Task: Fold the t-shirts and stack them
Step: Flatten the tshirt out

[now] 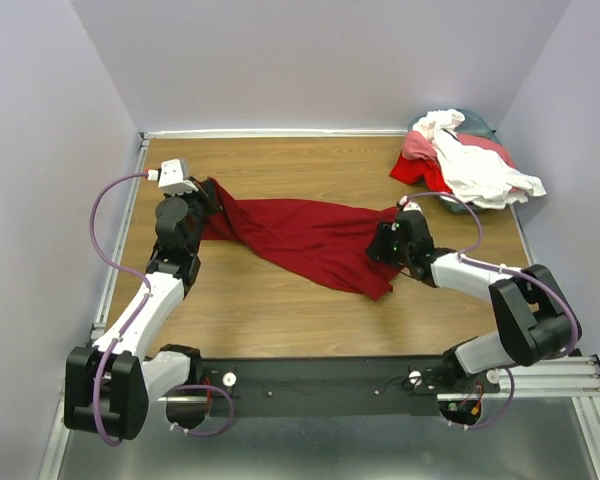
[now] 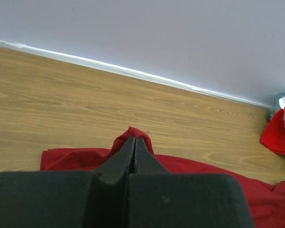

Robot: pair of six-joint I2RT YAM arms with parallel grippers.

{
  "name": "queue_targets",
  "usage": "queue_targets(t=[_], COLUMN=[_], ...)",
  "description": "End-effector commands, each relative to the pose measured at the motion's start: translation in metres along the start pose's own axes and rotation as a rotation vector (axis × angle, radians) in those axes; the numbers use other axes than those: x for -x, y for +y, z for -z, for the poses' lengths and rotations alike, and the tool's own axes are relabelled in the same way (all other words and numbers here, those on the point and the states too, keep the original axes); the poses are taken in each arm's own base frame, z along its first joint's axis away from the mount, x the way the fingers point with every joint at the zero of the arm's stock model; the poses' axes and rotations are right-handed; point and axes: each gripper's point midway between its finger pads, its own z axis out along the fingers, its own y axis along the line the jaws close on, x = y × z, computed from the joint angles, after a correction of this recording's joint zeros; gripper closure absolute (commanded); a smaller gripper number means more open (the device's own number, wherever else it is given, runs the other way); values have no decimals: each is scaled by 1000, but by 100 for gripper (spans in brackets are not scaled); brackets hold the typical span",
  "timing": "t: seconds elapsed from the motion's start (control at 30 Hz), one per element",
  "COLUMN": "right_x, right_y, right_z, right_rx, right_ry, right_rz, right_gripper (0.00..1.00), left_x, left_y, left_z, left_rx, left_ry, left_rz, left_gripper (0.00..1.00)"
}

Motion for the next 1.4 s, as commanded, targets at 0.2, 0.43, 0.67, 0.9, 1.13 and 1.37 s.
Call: queue_targets(t=[0.2,0.43,0.67,0.9,1.13,1.37], right_x=[7,124,200,113,12,-14], right_y=[33,56,78,65,24,26], right_z=[14,28,64,50,70,110], right_rx=[131,52,40,115,78,172], right_ry=[7,-251,-431,-208,-48,-28], right_rz=[3,83,136,58,-52,-109], right_gripper=[100,100,99,73,57,42], left_x=[7,20,47,48,31,25], left_y=[-5,-4,8,3,-3,-3], left_z=[1,7,33,37,23,16], left_rx=[-25,-14,50,26,-10,-16], left_ry=[-30,-71,-176,-180,-126,-111], left_rz=[5,10,28,47,48,46], left_gripper=[100,100,100,100,100,100])
